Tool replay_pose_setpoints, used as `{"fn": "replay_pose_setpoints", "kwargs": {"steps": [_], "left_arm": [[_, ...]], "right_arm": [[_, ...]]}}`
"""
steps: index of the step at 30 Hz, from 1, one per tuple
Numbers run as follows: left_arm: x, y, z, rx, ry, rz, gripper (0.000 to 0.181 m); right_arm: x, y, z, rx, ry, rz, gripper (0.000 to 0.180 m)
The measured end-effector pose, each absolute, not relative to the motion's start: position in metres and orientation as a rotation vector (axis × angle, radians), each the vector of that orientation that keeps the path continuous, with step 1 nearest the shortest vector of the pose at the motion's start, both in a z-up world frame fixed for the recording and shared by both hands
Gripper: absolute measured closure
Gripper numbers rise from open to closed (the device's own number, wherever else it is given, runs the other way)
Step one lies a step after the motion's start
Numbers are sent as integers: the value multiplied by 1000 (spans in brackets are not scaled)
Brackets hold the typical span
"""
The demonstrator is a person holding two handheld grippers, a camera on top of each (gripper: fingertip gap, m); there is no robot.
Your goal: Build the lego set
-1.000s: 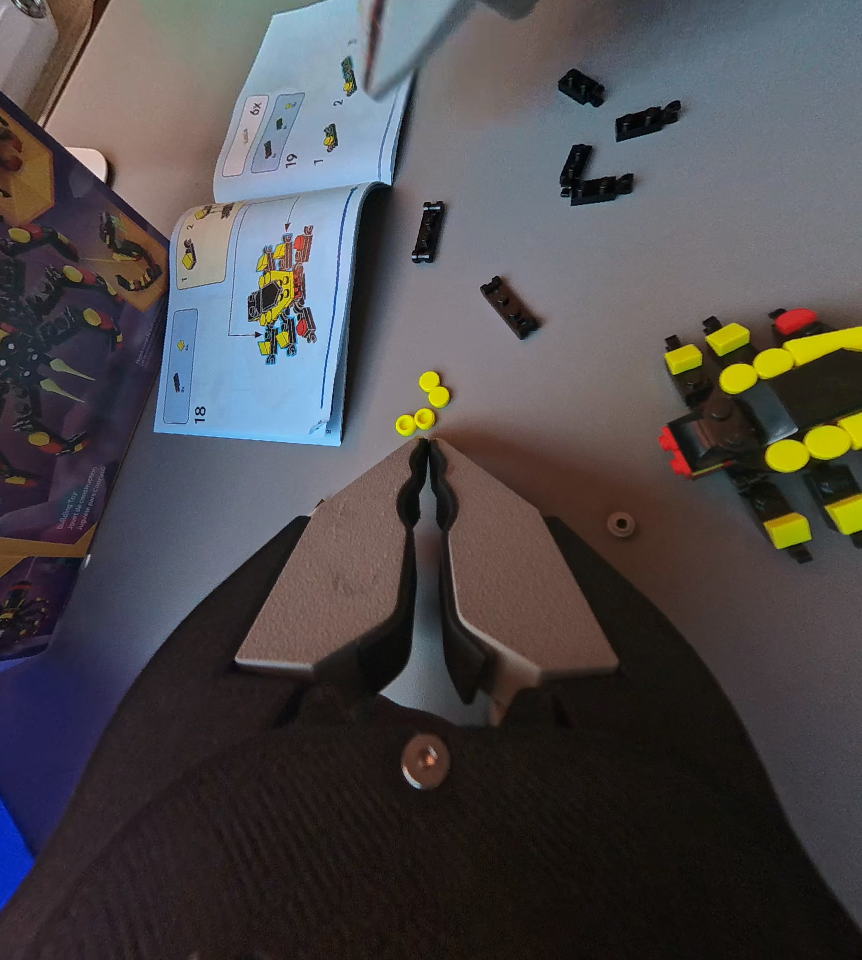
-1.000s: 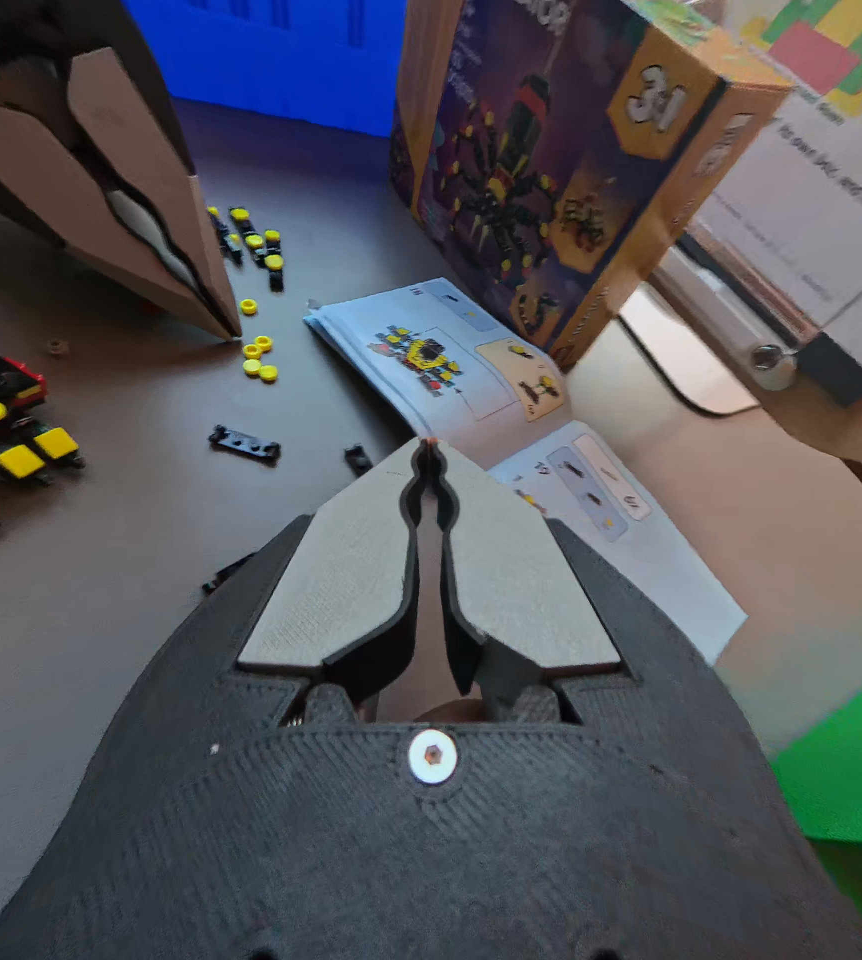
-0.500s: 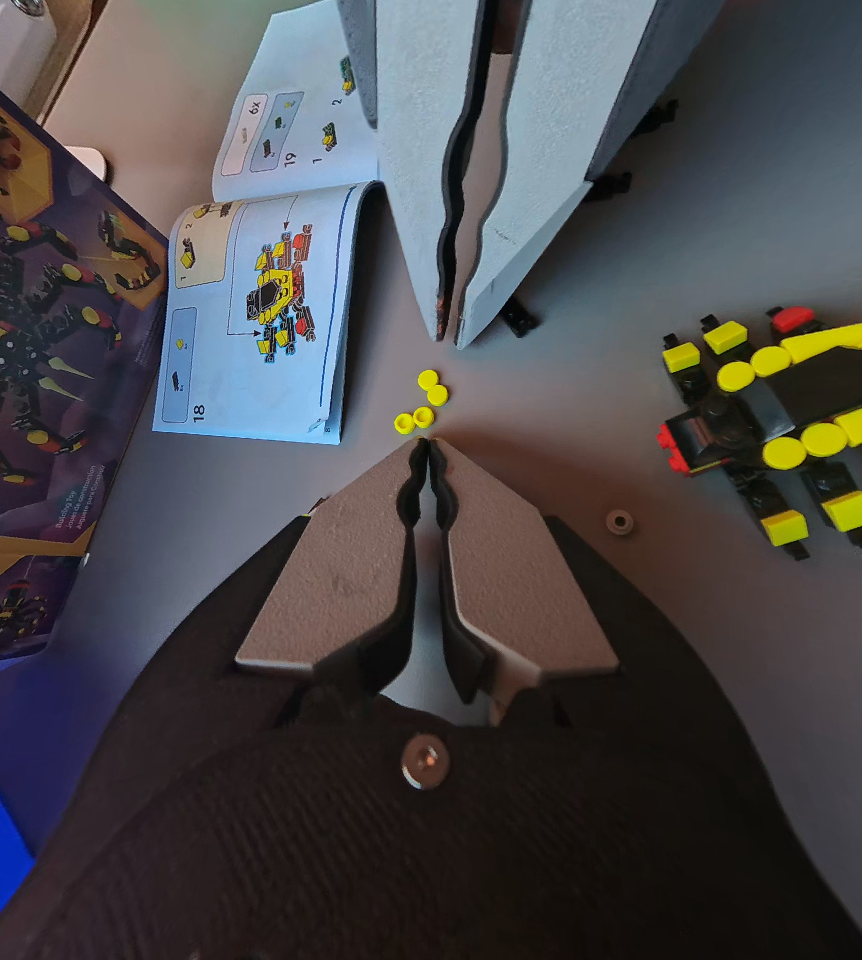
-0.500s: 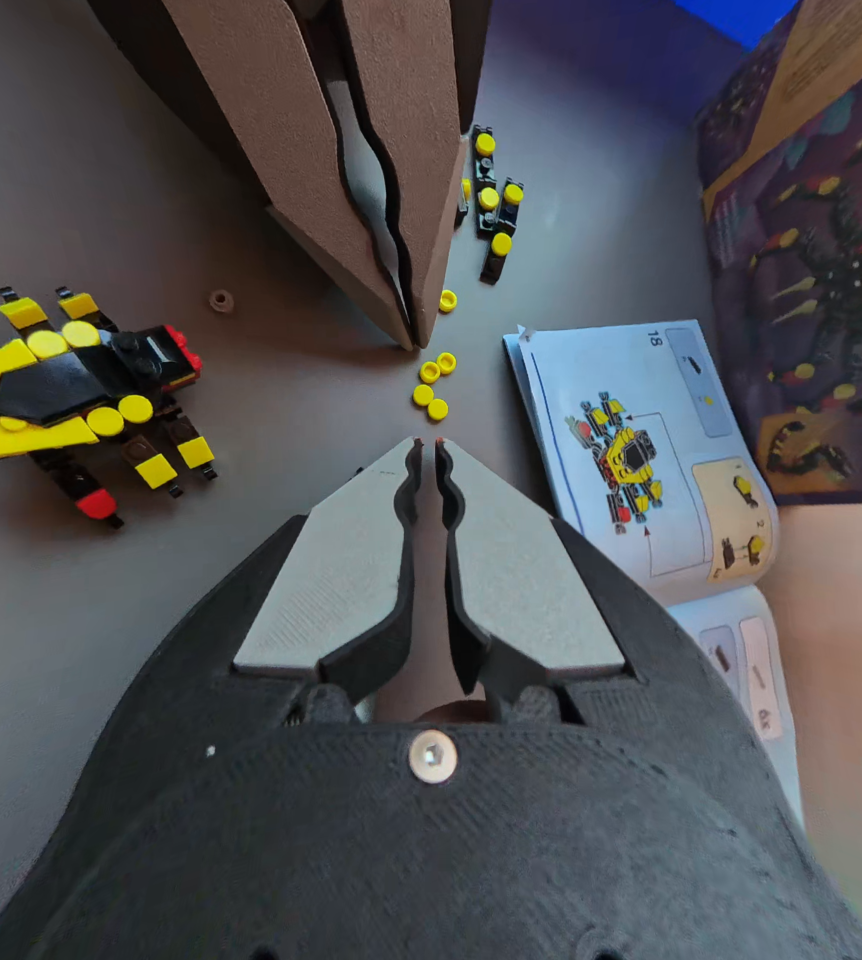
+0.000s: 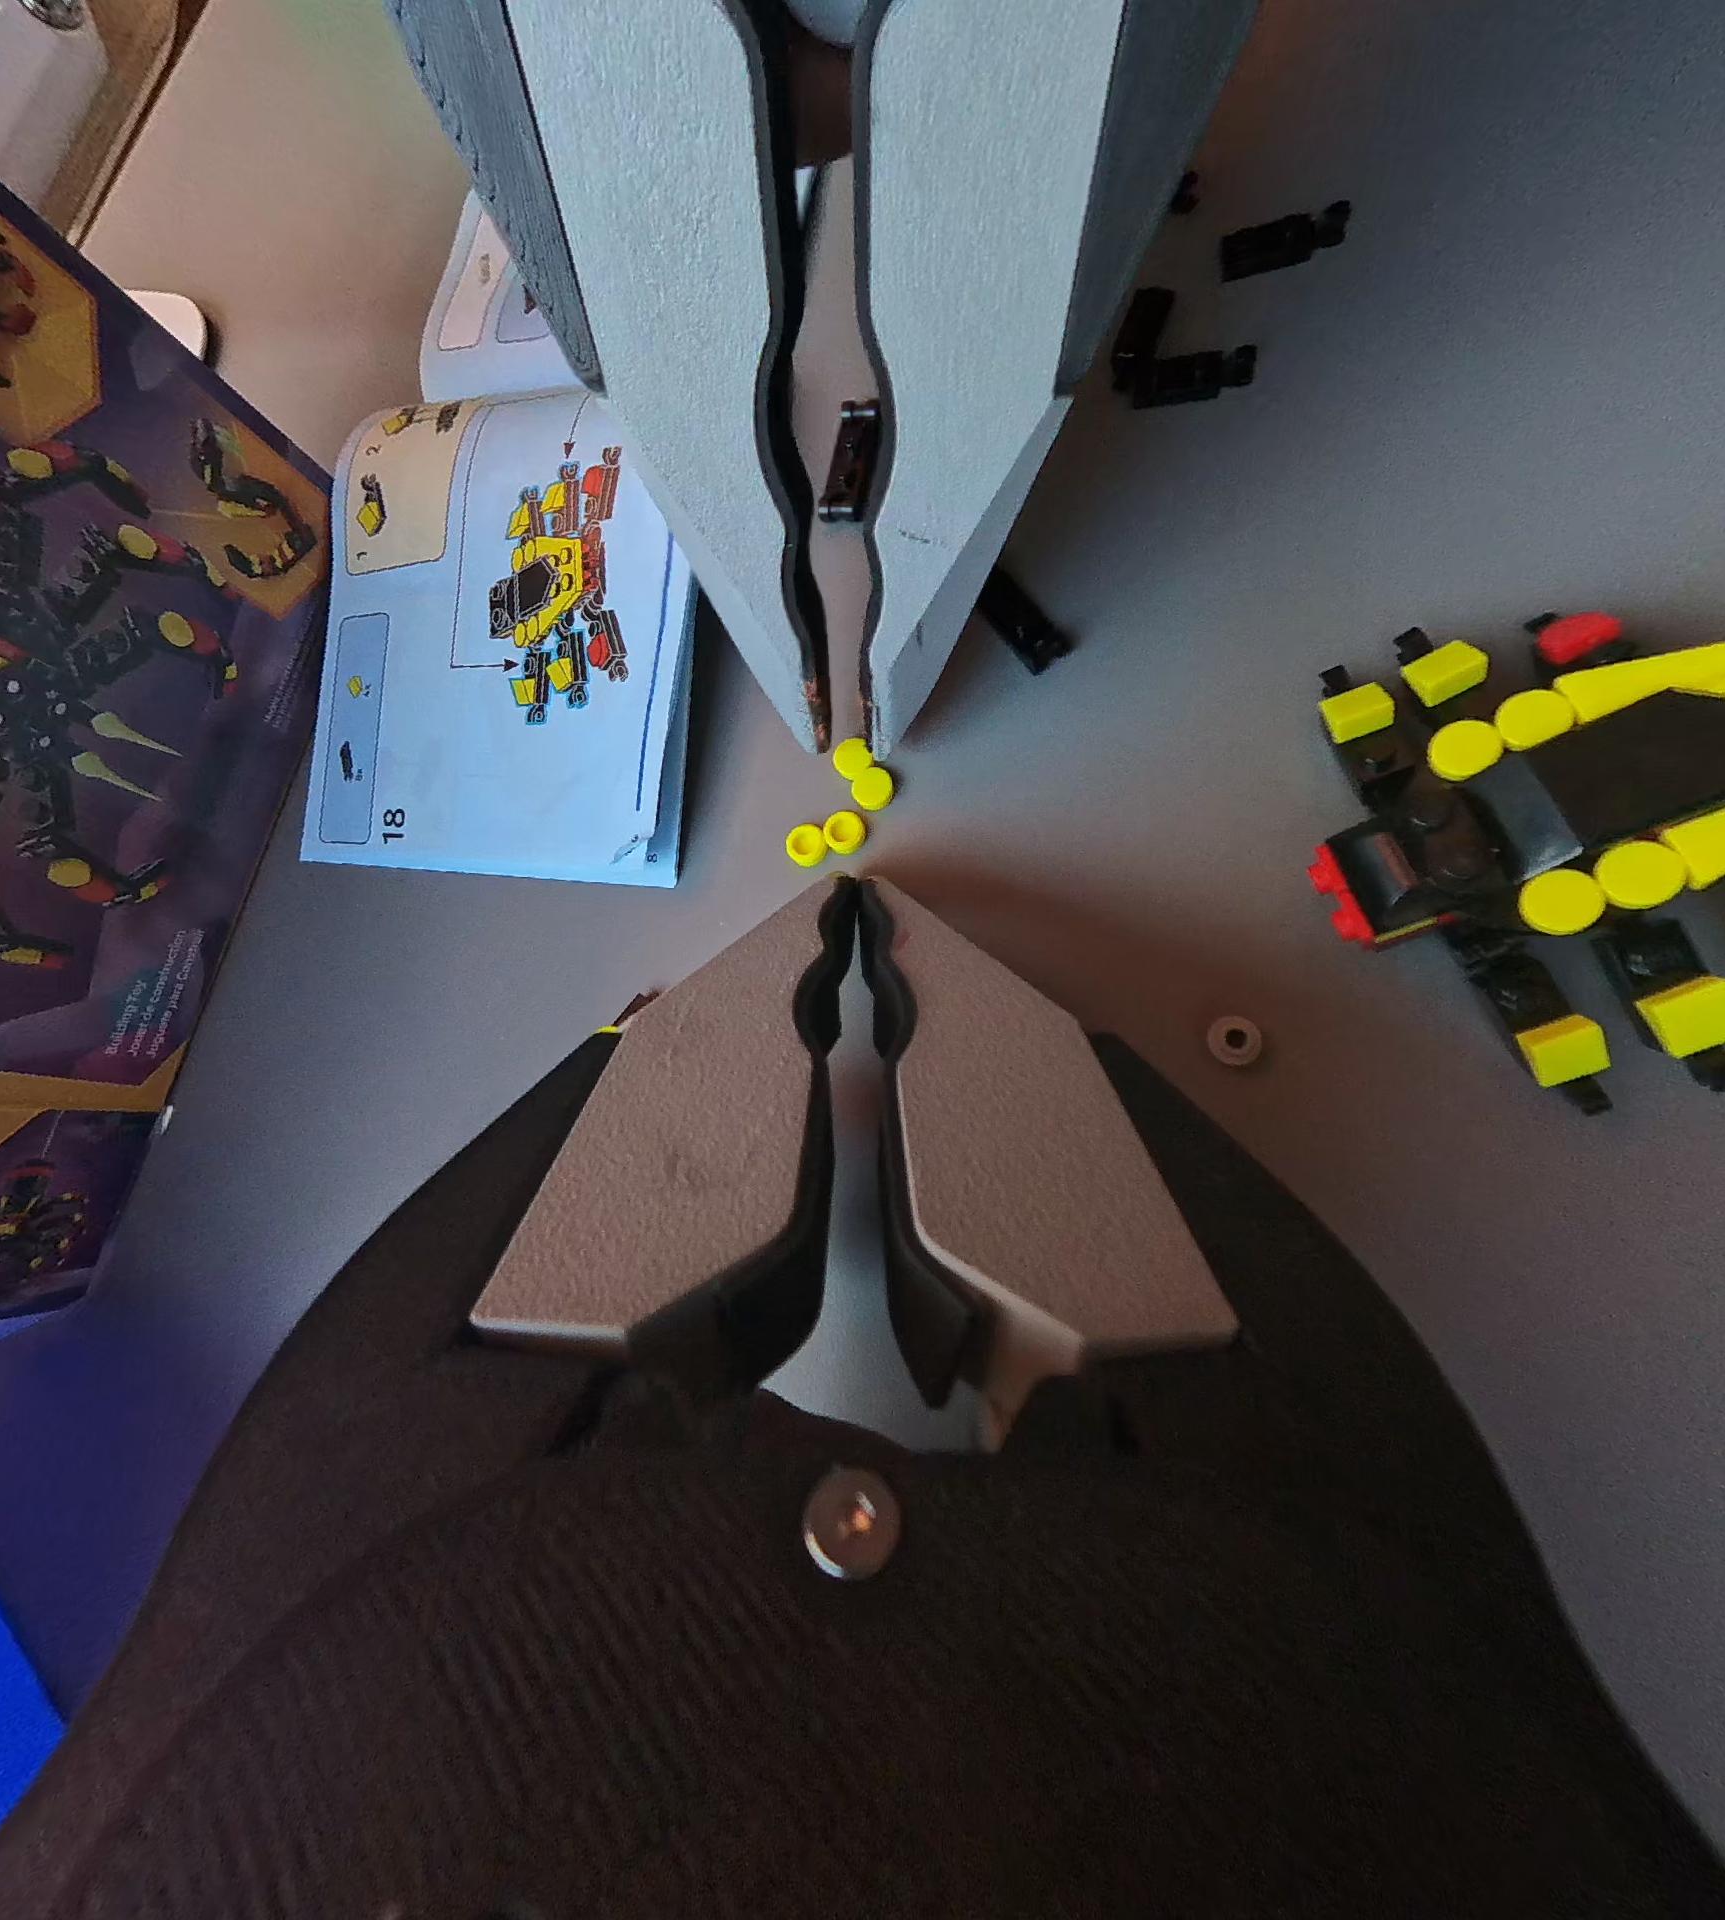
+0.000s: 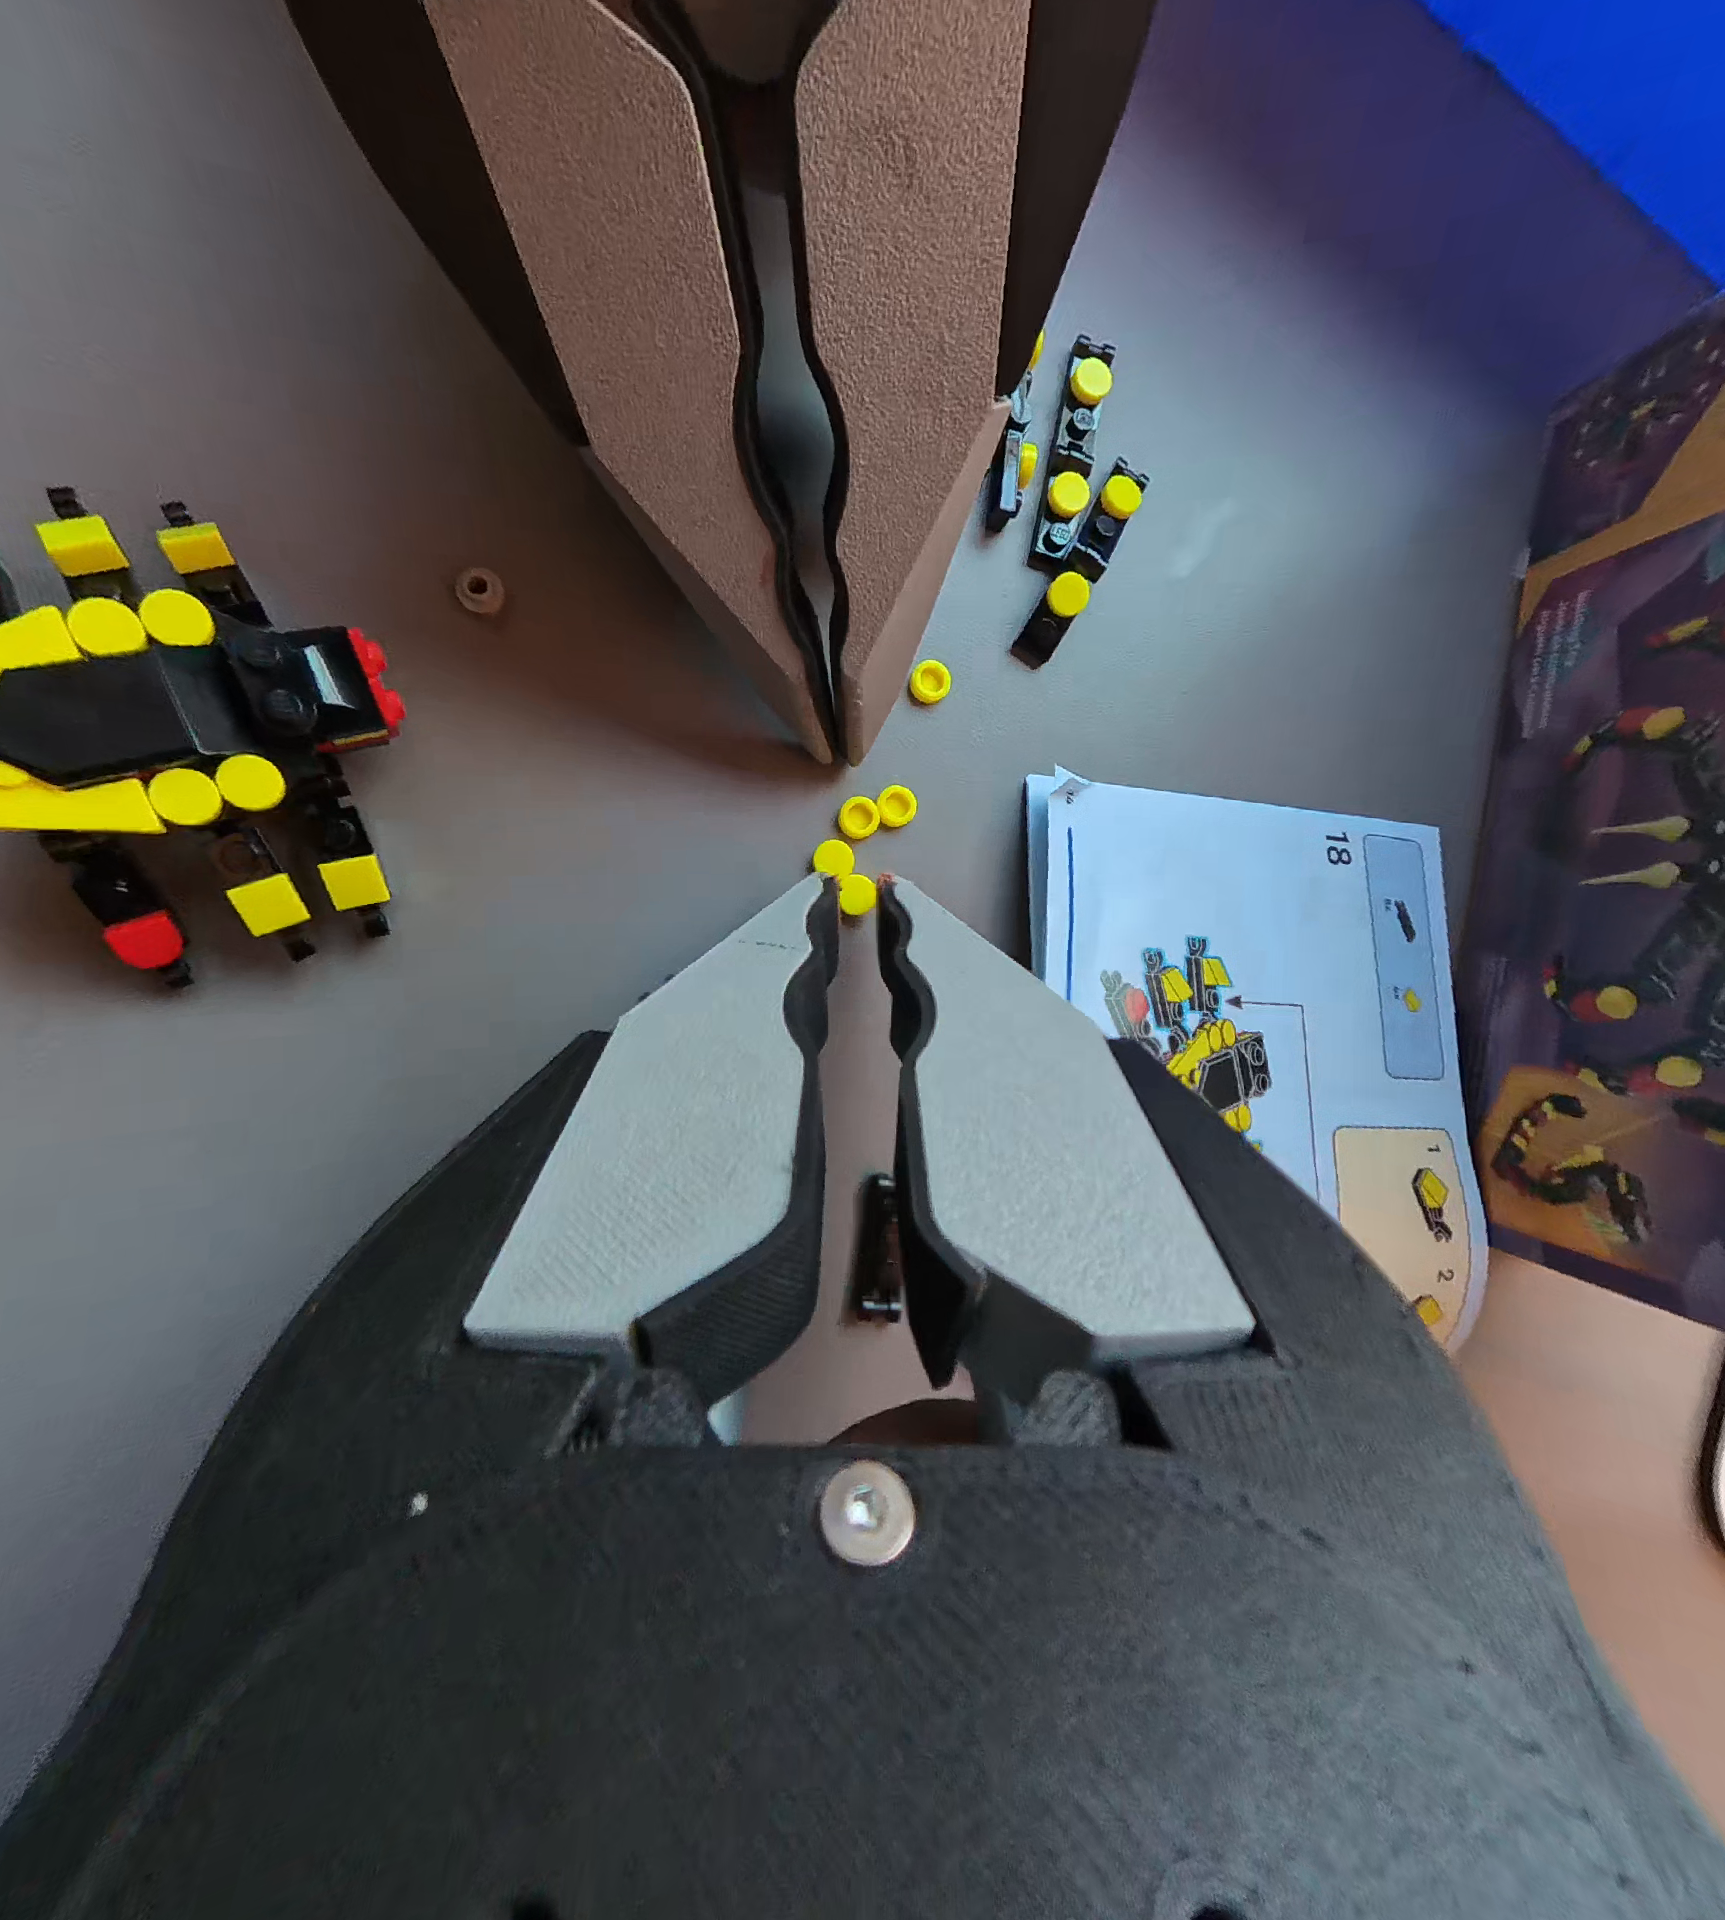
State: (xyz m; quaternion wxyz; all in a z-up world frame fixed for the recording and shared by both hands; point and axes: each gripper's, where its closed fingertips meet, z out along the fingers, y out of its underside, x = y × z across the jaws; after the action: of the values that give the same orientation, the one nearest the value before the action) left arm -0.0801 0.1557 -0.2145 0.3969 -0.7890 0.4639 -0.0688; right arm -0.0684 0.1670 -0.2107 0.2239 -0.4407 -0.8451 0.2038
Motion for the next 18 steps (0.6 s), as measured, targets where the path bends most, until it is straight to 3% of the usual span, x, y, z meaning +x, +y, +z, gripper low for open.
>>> {"fn": "replay_pose_setpoints", "kwargs": {"steps": [18], "left_arm": [[-80,156,-215,-2000,1175,-176,181]], "right_arm": [[-67,167,-214,-1140,-2422,547,175]]}}
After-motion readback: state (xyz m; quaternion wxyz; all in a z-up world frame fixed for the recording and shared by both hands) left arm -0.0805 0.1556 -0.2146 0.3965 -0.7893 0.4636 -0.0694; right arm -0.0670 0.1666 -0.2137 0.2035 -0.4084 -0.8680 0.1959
